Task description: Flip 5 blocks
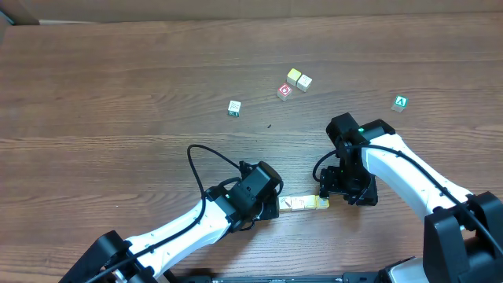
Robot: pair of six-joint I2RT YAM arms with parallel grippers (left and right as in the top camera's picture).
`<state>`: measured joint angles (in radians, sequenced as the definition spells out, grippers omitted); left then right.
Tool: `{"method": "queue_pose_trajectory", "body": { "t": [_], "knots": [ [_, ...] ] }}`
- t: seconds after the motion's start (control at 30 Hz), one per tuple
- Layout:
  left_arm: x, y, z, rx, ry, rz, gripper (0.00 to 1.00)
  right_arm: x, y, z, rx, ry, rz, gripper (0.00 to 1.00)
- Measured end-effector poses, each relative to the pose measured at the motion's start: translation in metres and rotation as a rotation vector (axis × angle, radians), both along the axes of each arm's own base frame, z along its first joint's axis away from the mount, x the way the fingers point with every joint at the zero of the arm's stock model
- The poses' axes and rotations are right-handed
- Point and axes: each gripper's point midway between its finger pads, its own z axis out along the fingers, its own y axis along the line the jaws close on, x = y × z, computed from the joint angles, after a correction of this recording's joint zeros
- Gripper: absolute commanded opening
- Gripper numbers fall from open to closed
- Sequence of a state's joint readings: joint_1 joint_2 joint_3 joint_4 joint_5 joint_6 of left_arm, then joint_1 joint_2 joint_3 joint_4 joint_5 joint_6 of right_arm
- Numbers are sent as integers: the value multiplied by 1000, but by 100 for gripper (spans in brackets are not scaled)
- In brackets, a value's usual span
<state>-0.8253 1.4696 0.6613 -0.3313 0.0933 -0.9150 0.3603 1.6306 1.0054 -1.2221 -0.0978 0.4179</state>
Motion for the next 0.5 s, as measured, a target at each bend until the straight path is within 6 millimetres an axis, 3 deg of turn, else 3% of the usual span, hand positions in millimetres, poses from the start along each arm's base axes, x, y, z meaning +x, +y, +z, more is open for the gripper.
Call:
{"method": "queue_pose_trajectory", "body": {
  "t": [0.2,0.5],
  "knots": [
    [0,0,0,0,0,0,5,0,0,0,-1,1,0,80],
    [0,0,0,0,0,0,14,-2,-1,0,-3,7,0,80]
  ]
}}
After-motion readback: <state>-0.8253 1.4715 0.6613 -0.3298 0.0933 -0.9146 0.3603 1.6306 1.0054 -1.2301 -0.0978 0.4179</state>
